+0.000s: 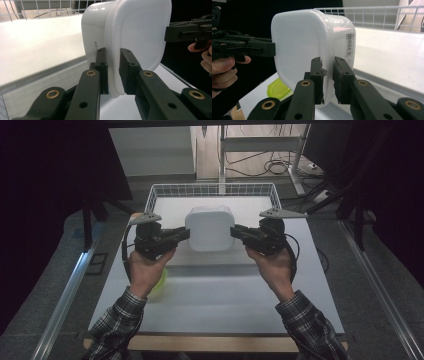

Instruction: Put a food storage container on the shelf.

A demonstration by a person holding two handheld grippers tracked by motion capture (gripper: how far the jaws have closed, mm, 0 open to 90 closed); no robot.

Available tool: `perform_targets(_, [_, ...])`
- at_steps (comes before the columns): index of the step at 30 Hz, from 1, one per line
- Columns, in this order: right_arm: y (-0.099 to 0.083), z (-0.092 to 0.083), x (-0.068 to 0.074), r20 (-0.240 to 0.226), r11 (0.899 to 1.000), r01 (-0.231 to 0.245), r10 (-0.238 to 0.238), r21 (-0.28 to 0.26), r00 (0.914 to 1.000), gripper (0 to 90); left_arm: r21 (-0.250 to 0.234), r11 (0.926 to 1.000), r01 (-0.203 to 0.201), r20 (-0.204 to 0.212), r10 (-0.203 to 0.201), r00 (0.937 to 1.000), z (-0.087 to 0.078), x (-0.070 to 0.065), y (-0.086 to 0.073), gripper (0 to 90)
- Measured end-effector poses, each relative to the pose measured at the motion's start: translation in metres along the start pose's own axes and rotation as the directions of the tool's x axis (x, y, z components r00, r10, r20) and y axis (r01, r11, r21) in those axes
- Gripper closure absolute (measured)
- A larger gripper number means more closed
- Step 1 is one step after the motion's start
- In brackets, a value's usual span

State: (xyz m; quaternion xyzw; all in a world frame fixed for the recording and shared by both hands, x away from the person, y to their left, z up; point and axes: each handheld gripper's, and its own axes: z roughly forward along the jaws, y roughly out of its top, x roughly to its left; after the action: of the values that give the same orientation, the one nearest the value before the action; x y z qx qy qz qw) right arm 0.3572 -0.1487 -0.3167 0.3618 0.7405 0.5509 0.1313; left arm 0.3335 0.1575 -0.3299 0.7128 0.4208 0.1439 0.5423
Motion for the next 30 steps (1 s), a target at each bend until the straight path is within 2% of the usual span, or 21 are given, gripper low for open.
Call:
perform_targets(9, [0.020, 0.004, -0.012, 0.010, 1.000, -0.022, 0.022, -0.021, 0.9997, 78.7, -0.010, 0.9999, -0.013, -0.001, 0.013, 0.9999, 0.009, 0.006, 0.025, 78.8])
perform_targets(13, [0.028, 0.008, -0.018, 0.017, 0.999, -0.032, 0.033, -0.024, 0.9993, 78.6, -0.007, 1.0000, -0.004, 0.001, 0.004, 1.0000, 0.016, 0.011, 0.033, 78.7])
perform_targets(22, [0.033, 0.020, -0.034, 0.021, 0.997, -0.072, 0.072, -0.014, 0.9972, 78.2, 0.000, 0.9992, 0.040, 0.018, -0.040, 0.9990, 0.030, 0.023, 0.039, 78.7])
perform_targets(30, [0.036, 0.027, -0.042, 0.024, 0.995, -0.099, 0.099, 0.002, 0.9948, 77.6, 0.002, 0.9981, 0.062, 0.028, -0.062, 0.9977, 0.038, 0.030, 0.040, 78.4])
